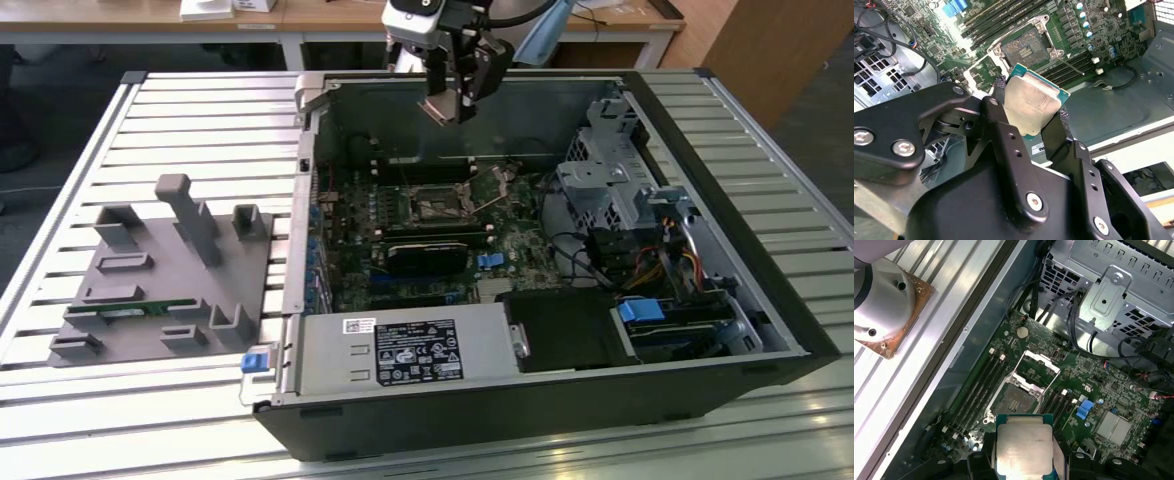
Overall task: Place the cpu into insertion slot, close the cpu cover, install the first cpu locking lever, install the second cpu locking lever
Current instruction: 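Place the cpu into insertion slot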
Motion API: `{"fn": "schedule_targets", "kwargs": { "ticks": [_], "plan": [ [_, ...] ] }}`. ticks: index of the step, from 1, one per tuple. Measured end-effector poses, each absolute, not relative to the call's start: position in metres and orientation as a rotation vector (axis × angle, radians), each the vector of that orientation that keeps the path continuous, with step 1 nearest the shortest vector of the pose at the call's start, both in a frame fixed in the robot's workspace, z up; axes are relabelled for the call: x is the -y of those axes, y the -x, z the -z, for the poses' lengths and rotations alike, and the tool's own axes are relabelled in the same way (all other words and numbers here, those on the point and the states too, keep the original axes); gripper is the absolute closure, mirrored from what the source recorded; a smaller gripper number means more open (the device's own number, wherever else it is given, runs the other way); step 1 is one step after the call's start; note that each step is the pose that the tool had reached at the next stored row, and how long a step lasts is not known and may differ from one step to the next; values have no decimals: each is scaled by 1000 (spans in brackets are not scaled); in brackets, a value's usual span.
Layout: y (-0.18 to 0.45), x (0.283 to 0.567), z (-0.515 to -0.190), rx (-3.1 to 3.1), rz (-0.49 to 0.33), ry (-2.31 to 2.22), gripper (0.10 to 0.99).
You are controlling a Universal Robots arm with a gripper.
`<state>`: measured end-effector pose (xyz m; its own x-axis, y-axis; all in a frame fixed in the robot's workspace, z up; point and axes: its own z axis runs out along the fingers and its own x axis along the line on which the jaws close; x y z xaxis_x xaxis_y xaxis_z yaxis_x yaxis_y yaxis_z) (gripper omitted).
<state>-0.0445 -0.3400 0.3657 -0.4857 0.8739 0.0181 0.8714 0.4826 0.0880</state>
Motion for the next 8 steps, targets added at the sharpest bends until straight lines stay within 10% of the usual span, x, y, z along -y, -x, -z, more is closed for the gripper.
{"fn": "schedule_targets", "kwargs": {
  "ticks": [8],
  "plan": [
    [45,340,-364,-2637,-132,-1644,549]
  ]
}}
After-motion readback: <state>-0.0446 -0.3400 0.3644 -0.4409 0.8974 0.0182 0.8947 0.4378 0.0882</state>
